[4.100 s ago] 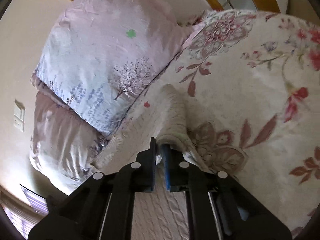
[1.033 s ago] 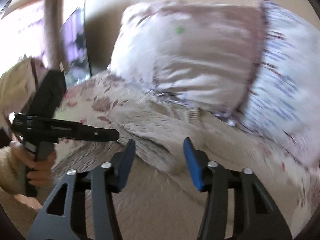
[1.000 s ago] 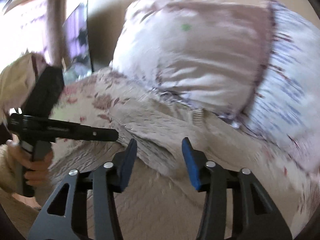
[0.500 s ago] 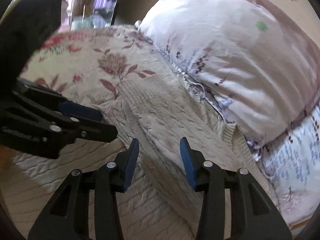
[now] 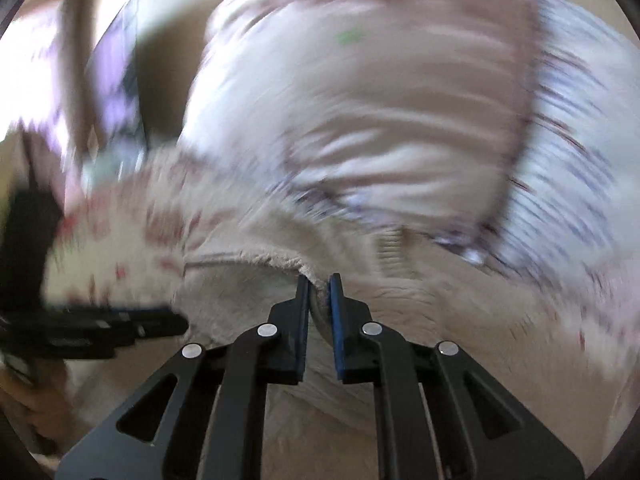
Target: Fold small clothes
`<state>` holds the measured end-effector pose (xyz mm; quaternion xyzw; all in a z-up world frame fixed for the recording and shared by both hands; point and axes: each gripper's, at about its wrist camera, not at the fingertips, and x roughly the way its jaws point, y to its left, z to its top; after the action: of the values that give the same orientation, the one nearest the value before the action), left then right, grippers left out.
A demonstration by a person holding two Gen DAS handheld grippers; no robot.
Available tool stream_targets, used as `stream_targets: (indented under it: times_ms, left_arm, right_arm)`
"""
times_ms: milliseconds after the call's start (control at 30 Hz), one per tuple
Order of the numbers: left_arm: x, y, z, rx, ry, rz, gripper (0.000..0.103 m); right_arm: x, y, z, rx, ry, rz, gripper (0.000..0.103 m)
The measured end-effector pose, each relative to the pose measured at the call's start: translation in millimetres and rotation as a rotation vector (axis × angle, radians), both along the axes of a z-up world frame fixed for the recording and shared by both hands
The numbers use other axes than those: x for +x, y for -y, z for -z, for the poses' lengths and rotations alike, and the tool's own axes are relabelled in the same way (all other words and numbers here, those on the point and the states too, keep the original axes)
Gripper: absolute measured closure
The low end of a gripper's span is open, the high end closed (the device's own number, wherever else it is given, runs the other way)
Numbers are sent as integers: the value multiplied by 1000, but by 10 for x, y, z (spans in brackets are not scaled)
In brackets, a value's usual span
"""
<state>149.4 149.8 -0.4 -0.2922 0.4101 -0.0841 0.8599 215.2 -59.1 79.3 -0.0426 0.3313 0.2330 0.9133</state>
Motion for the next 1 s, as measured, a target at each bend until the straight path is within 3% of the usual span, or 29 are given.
stream_targets:
  times_ms: [100, 167, 233, 300, 367, 400, 633, 900, 1000]
  left_arm:
    - [-3, -5, 1, -7, 0, 0, 63]
    - [-5, -8, 1, -11, -1, 1, 63]
    - [-6, -5, 1, -11, -1, 2, 63]
    - [-6, -2, -1, -9, 0, 4, 63]
    - [-5, -1, -1, -10, -1, 3, 63]
    - [-5, -2, -1, -11, -1, 3, 62]
    - [0, -10, 8, -18, -4, 2, 62]
    - [0, -6, 10, -21, -7, 2, 62]
    - [2, -10, 8, -25, -6, 1, 62]
  right_arm:
    - [-130, 659, -124, 203, -46, 209, 92]
    - [-205, 1069, -38, 282, -117, 342, 92]
    - [-271, 1426, 156, 301, -226, 438, 92]
    - [-327, 1682, 275, 322, -299, 489, 84]
    - [-376, 1930, 319, 391, -344, 540, 44]
    - [-396, 2026, 316, 427, -344, 555, 40]
    - [-326, 2475, 390, 494, -357, 687, 42]
    - [-147, 2588, 632, 512, -430, 719, 65]
    - [-48, 2551, 666, 526, -454, 708, 85]
